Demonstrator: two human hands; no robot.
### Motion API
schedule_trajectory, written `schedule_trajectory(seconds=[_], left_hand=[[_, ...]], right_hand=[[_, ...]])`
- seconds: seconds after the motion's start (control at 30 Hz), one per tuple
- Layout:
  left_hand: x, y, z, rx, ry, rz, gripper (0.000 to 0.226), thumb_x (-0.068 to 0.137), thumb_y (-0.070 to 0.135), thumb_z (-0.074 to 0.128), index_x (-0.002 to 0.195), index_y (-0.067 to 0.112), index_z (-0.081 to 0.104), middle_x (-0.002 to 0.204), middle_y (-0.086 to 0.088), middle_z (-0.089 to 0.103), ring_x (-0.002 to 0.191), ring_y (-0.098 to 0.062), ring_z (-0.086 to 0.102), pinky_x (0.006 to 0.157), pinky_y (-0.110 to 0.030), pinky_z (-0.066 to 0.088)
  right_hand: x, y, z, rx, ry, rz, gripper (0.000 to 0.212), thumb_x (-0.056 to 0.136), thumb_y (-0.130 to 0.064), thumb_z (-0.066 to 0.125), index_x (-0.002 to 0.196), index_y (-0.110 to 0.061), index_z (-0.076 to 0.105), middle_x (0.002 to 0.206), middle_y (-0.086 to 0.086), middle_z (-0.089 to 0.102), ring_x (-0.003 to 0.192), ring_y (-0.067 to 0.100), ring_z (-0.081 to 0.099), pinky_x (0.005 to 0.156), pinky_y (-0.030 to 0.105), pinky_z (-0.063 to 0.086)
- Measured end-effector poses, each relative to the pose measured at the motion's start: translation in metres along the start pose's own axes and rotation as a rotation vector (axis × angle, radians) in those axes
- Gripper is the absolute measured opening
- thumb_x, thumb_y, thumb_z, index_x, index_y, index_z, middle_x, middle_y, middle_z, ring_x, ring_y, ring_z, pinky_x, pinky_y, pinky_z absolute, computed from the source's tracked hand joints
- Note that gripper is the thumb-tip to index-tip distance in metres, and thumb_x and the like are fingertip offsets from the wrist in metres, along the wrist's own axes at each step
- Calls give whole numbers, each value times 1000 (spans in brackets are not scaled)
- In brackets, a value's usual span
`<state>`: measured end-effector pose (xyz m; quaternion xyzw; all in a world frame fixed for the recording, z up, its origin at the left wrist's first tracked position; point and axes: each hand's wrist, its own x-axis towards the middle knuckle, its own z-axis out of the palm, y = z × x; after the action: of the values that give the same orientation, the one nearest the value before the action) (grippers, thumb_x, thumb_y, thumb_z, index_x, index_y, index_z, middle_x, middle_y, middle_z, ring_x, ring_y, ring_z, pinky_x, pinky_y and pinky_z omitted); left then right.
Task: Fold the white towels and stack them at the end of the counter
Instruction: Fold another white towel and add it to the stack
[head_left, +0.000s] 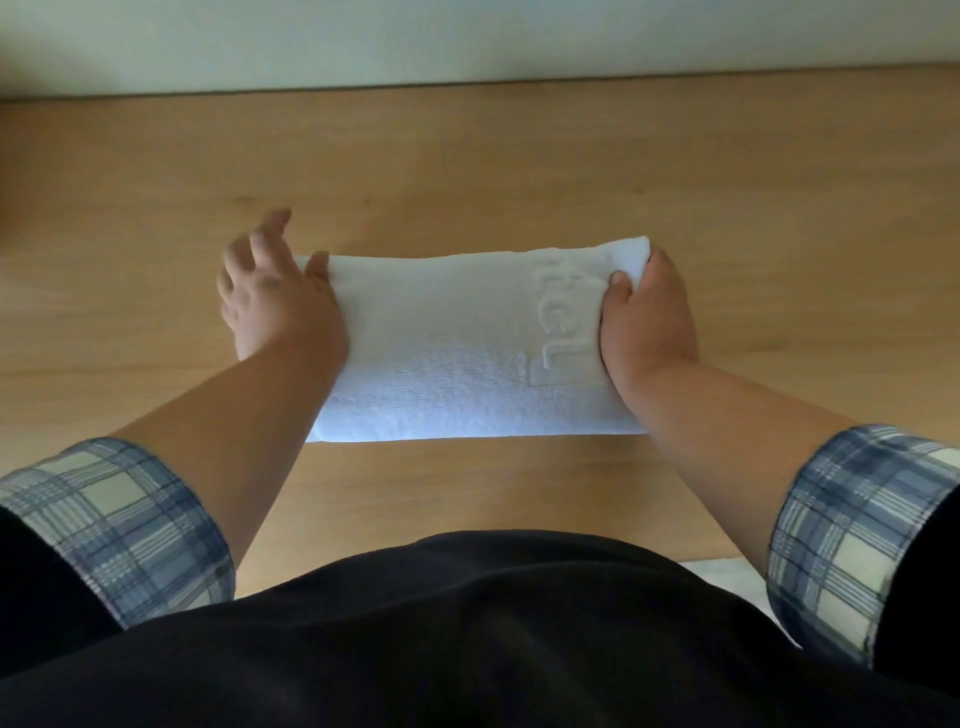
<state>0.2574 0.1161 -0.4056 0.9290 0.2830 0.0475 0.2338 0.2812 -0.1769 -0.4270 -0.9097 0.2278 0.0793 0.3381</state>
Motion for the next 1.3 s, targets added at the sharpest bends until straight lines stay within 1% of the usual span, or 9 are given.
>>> schedule_trajectory(seconds=[0.07,0.17,0.27,0.4,0.6,0.77,0.87,1.03,1.3], left_hand=[[-11,15,-4,33,43,419,47,97,35,48,143,25,42,146,-10,43,128,-32,40,107,-44,27],[-38,36,7,177,-372,924,58,97,57,31,149,31,33,156,-6,35,143,-26,26,116,-45,18],[-44,40,23,452,-528,905,71,90,74,8,154,43,4,166,3,1,151,-21,-8,120,-50,-10],[-33,39,31,524,-531,953,71,88,75,0,152,45,-9,165,2,-10,150,-24,-17,117,-56,-12],[-33,39,36,496,-547,1006,72,90,74,-2,153,40,-13,165,1,-12,149,-22,-18,118,-54,-10],[-7,30,32,409,-661,1072,78,90,74,10,151,35,-19,162,3,-20,148,-17,-23,119,-42,-17],[-4,28,32,465,-589,1054,83,84,83,14,152,44,-13,164,0,-13,150,-26,-17,117,-52,-16],[-8,33,37,489,-537,921,91,74,92,9,151,50,-12,165,-7,-2,150,-39,-4,113,-67,-8],[0,25,41,384,-564,981,89,77,92,16,145,51,-24,165,-3,-1,151,-29,2,119,-54,-5]], right_hand=[[0,1,3,-21,23,1,47,100,-35,40,145,-23,38,144,0,49,124,25,53,100,37,41],[-3,1,4,4,28,1,54,100,-34,40,151,-30,26,153,-4,40,130,24,49,101,34,37],[-6,-3,1,20,36,-15,58,99,-31,42,153,-32,21,156,-4,33,131,23,47,102,31,34],[-13,-16,-8,-135,83,-42,71,88,-13,47,154,-28,24,156,3,28,141,24,29,115,38,22],[-46,-27,13,-454,-206,-702,58,94,-32,37,151,-24,36,162,3,27,153,22,9,121,49,-7],[-34,-22,28,-689,-212,-603,73,94,-65,13,158,-29,8,167,6,9,153,33,-3,119,60,-7],[-31,-24,32,-715,-223,-589,75,91,-73,11,157,-38,1,167,7,5,151,38,-5,117,64,-7],[-28,-24,35,-747,-211,-594,75,90,-75,11,155,-41,-2,167,9,5,151,41,-3,116,67,-5],[-26,-23,36,-751,-215,-596,75,91,-73,11,156,-38,-1,166,10,10,151,41,1,116,67,-2]])
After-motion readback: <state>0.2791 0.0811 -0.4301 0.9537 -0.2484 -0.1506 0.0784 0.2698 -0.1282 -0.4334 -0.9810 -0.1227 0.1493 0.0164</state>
